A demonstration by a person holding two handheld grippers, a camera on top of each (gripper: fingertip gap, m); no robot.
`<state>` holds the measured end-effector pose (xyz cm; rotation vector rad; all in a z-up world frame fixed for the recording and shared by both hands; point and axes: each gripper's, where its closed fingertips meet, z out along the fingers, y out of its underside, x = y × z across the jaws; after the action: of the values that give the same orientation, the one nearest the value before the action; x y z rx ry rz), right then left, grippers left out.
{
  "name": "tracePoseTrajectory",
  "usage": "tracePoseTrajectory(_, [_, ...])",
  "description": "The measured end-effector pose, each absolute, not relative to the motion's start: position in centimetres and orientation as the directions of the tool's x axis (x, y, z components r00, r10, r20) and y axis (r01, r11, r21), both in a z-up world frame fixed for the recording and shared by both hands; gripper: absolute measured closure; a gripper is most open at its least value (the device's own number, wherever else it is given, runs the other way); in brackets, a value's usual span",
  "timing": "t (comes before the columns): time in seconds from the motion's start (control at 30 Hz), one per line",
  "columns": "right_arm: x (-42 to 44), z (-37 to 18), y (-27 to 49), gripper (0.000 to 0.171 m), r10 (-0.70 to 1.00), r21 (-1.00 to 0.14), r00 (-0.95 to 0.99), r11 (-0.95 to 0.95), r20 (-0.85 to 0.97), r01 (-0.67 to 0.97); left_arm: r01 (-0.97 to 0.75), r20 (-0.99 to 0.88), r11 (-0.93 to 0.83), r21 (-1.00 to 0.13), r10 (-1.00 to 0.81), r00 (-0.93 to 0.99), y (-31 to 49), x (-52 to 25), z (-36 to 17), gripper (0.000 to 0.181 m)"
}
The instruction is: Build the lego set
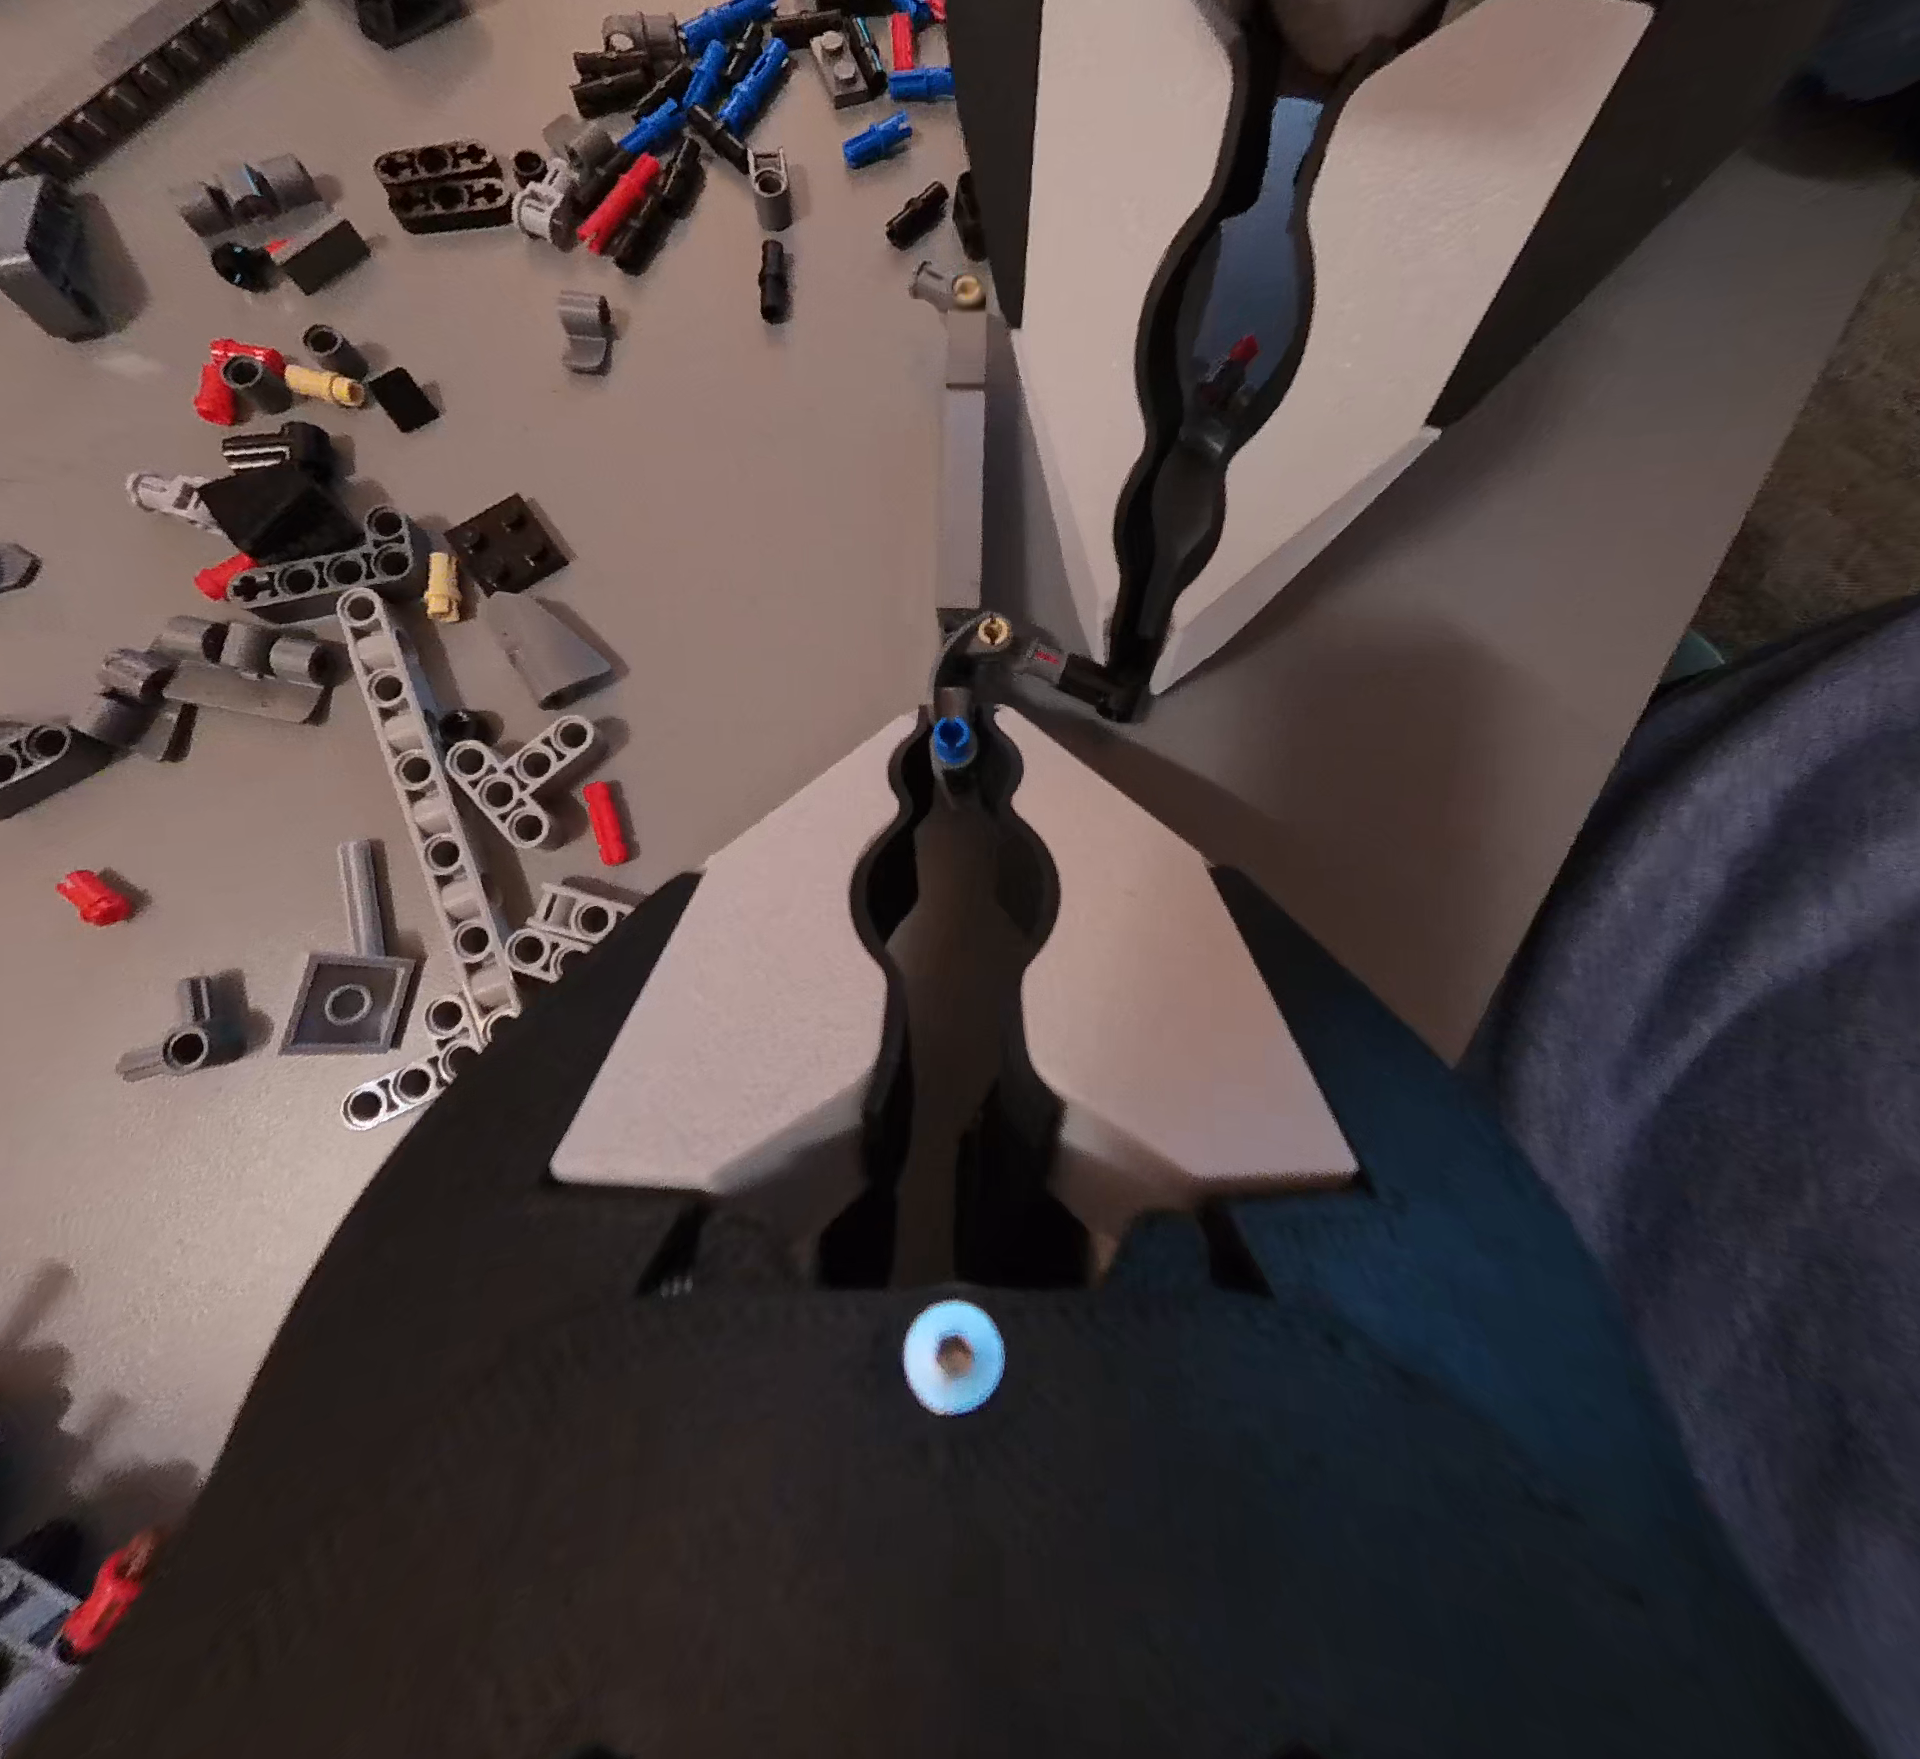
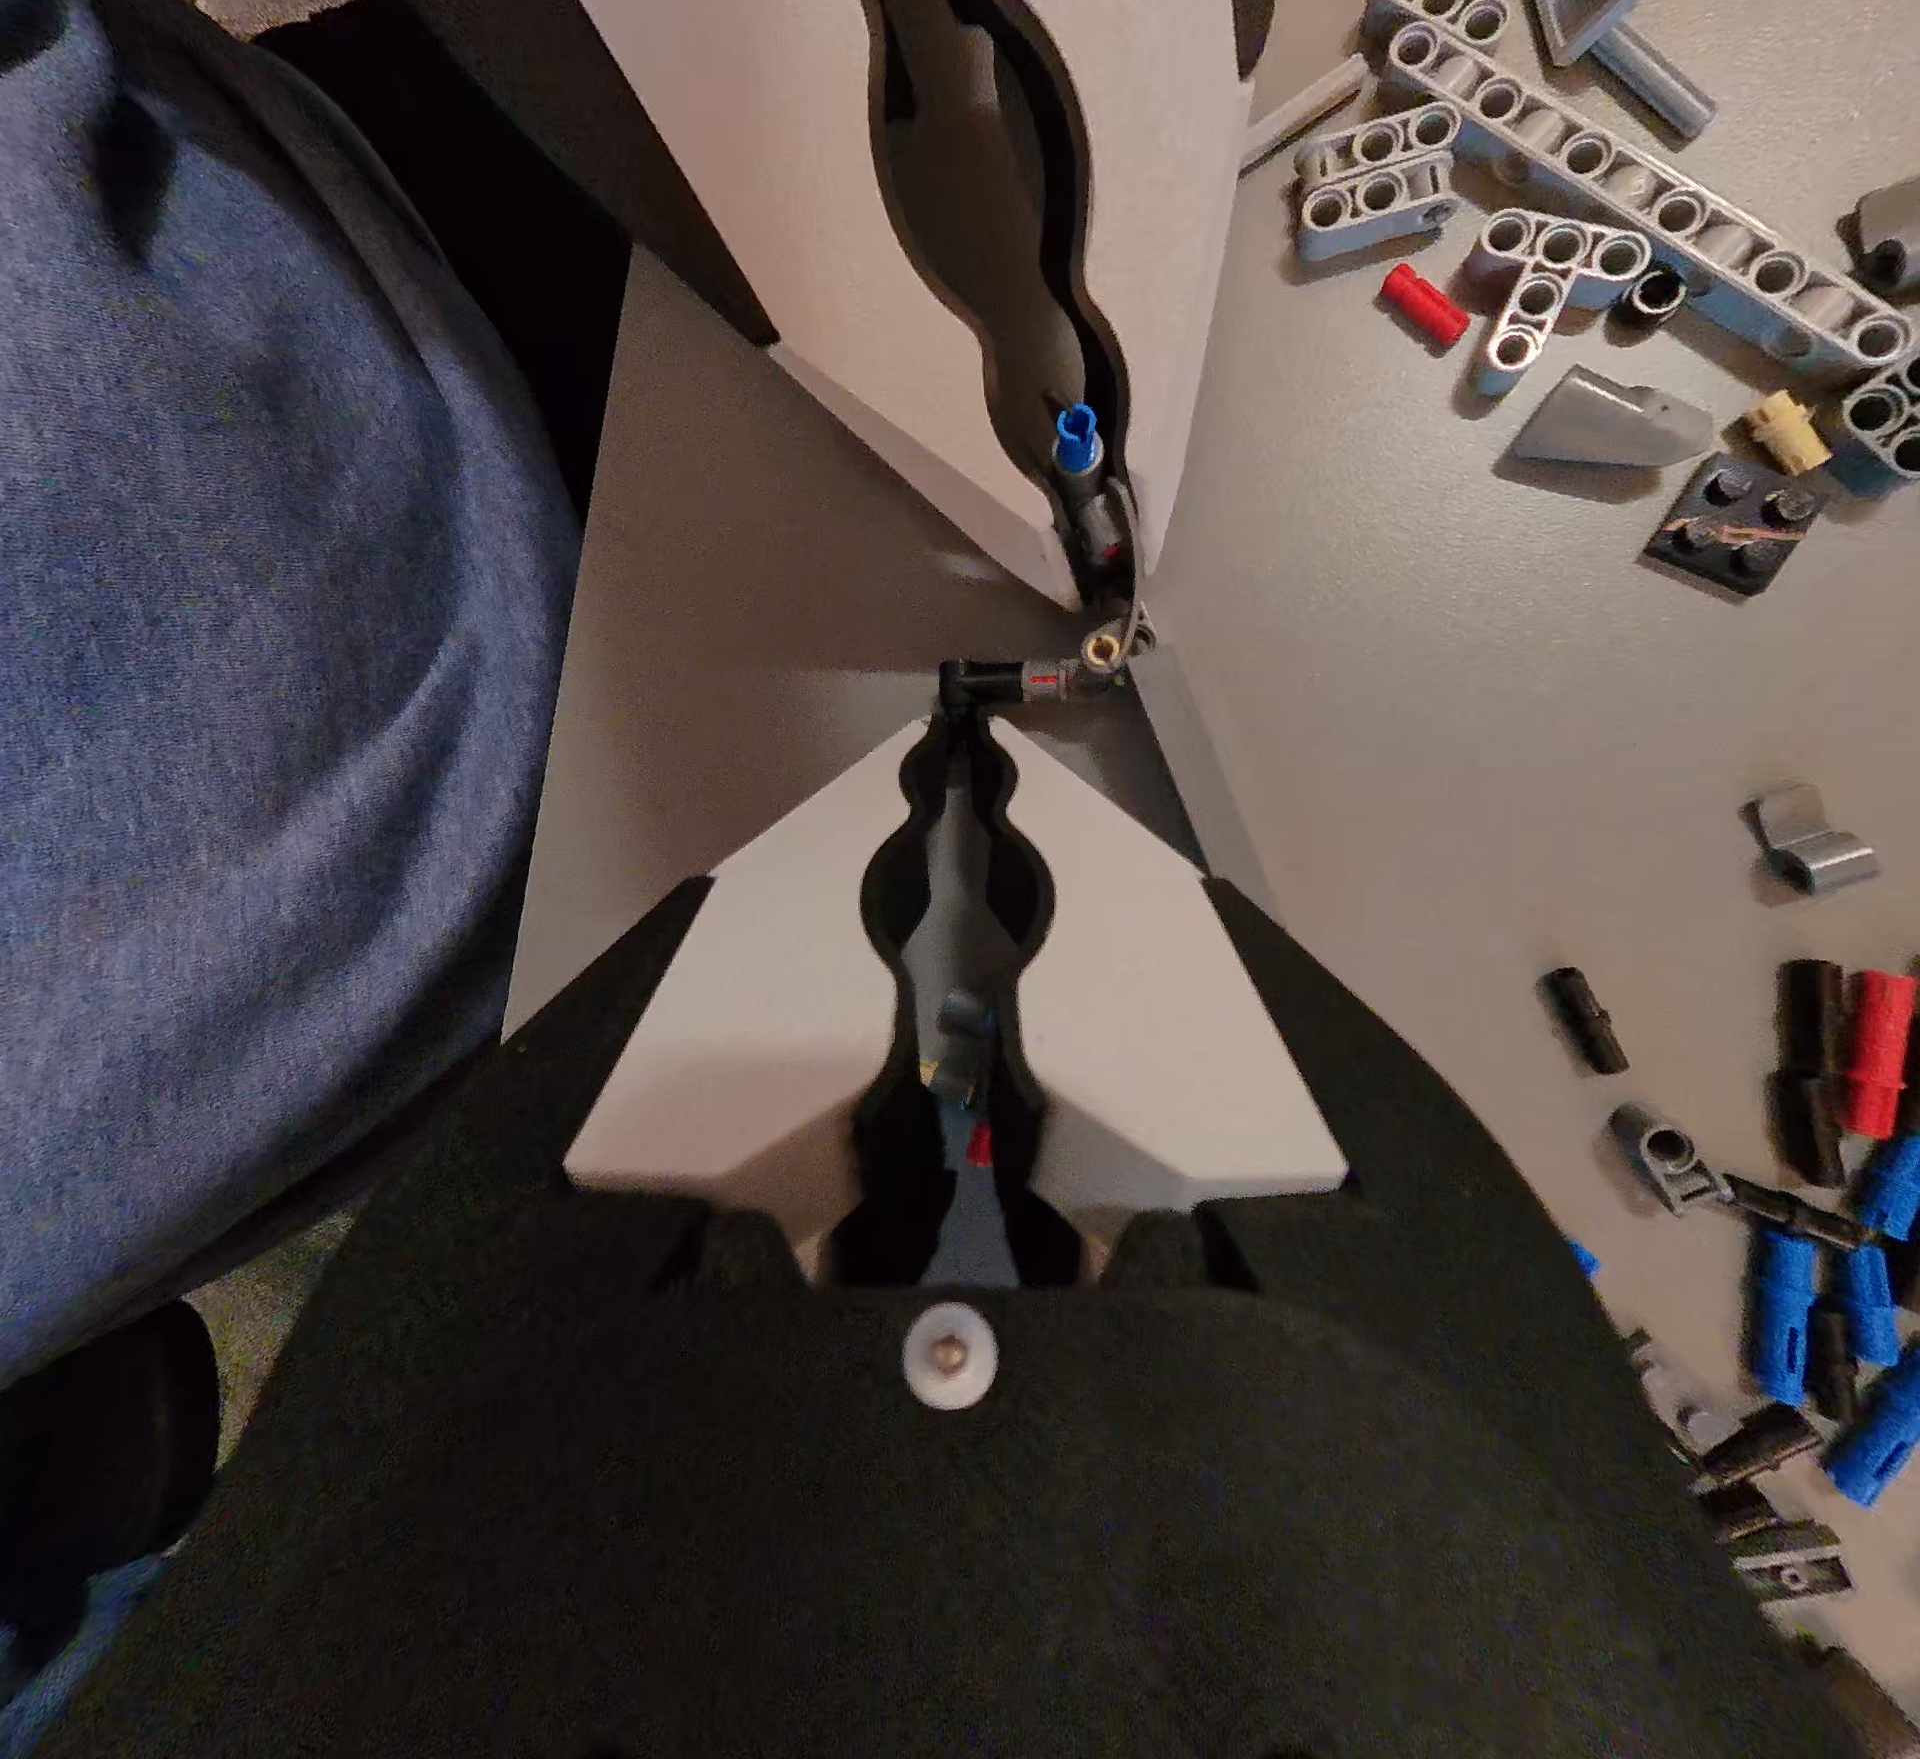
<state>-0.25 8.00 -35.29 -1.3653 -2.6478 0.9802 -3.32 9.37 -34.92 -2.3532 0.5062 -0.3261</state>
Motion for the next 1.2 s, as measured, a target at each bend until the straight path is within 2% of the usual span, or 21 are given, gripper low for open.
tracePoseTrajectory(0.63, [-0.3,-35.31,7.96,0.171,0.744,-0.556,-0.645,0.466,-0.176,0.688,-0.259,0.097,-0.695,-0.671,-0.428,0.898,9.29,-3.14,-35.17,0.176])
tracePoseTrajectory(0.83, [-0.25,-35.35,7.96,0.171,0.742,-0.567,-0.658,0.49,-0.129,0.663,-0.213,0.151,-0.703,-0.678,-0.417,0.896,9.29,-3.0,-35.13,0.176])
tracePoseTrajectory(1.2, [-0.52,-35.33,8.05,0.17,0.769,-0.588,-0.633,0.471,-0.091,0.657,-0.219,0.119,-0.691,-0.689,-0.406,0.906,9.48,-3.25,-35.1,0.176])
